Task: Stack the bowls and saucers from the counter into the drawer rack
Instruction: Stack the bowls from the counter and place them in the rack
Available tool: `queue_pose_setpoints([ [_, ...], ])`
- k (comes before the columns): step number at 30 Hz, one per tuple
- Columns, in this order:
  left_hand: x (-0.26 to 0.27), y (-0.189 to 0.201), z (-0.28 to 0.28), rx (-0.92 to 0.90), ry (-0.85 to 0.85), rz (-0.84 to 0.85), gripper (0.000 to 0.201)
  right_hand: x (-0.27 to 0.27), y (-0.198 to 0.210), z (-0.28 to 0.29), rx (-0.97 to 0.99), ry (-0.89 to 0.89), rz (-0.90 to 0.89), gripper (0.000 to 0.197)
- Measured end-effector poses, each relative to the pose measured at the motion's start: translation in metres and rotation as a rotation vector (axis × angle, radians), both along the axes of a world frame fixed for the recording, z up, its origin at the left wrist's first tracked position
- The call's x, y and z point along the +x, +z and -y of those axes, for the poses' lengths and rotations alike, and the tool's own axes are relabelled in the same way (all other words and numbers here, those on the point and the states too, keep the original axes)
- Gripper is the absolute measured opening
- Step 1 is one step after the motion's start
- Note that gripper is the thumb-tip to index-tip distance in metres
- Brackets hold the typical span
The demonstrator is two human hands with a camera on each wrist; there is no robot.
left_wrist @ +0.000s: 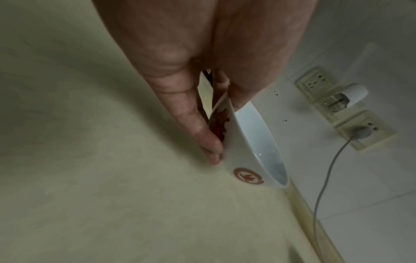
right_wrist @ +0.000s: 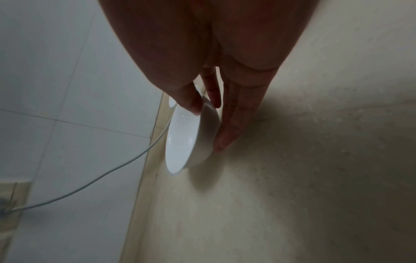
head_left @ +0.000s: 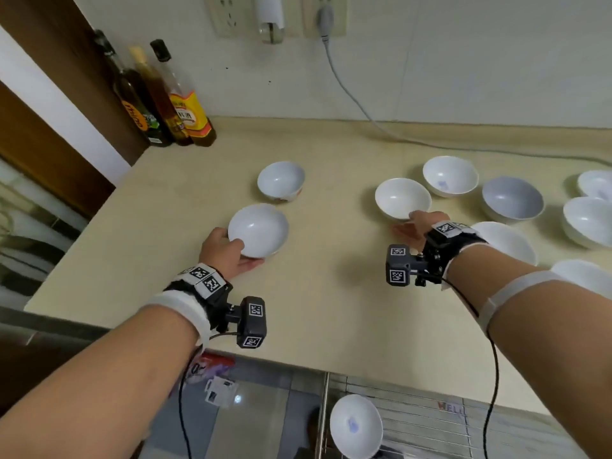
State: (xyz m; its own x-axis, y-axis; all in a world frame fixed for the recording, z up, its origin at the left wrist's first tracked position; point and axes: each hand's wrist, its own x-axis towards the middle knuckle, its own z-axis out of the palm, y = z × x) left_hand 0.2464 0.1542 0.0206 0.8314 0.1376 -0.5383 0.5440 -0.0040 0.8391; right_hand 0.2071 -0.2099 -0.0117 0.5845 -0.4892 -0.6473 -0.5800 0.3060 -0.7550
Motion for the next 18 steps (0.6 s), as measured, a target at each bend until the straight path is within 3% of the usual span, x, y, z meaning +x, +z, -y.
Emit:
queue_pose_setpoints([
  [7, 0.075, 0.041, 0.050, -0.083, -0.021, 0.073, 0.026, 0.004, 0.046, -0.001, 0.023, -0.073, 0.082, 0.033],
  [11, 0.113, 0.037, 0.064, -0.037, -0.004, 0.071, 0.039, 0.015, 0.069, 0.026, -0.071, -0.205, 0.190, 0.023],
  [13, 0.125, 0.030, 0.068, 0.015, -0.010, 0.067, 0.044, 0.018, 0.071, 0.044, -0.110, -0.238, 0.155, 0.028],
  [16, 0.134, 0.022, 0.071, 0.084, -0.028, 0.035, 0.044, 0.017, 0.066, 0.063, -0.159, -0.158, 0.065, 0.057],
  [18, 0.137, 0.018, 0.074, 0.094, -0.036, 0.028, 0.039, 0.018, 0.059, 0.071, -0.151, -0.137, 0.094, 0.057],
])
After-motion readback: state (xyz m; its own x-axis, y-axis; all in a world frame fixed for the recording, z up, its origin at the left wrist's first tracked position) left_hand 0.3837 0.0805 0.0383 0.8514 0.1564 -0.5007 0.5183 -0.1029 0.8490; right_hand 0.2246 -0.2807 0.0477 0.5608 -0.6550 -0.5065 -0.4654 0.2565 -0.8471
